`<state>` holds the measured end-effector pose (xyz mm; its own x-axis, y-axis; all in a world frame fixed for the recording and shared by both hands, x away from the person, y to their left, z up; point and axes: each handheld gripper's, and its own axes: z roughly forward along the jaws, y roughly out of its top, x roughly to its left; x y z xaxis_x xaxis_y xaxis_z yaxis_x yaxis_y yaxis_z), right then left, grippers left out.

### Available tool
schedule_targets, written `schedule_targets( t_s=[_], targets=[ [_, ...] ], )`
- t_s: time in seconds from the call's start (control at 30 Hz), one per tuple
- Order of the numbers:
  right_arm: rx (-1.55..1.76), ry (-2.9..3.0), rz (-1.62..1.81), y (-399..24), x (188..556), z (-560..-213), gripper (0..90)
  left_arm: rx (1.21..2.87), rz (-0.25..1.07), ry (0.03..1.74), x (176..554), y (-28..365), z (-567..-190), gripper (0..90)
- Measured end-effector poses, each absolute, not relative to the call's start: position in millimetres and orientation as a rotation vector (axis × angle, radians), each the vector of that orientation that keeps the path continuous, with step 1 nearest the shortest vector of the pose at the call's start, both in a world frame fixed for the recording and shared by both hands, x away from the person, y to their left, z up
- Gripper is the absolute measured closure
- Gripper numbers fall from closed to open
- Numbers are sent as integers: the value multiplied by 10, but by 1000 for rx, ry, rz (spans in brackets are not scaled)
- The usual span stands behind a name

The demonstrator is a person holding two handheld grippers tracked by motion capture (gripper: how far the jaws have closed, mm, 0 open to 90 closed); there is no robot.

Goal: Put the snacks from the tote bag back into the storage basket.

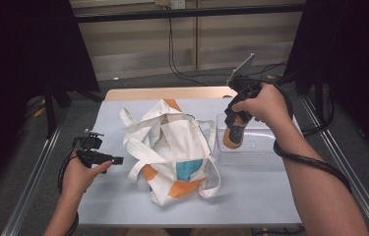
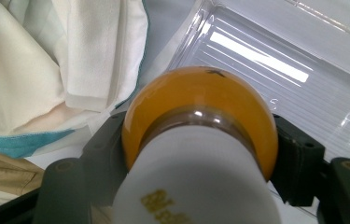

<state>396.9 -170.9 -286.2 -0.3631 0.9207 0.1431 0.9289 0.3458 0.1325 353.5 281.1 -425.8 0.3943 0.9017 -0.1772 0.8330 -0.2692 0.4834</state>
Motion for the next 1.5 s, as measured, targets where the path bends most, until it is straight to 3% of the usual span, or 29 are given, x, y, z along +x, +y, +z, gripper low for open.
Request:
schedule_targets(
  t_s=[1.5],
  targets=[
    [-1735,-2531,-279,-1690,3885,-3001,305,2155,185,1478,3529,2814,-4259,151]
  ],
)
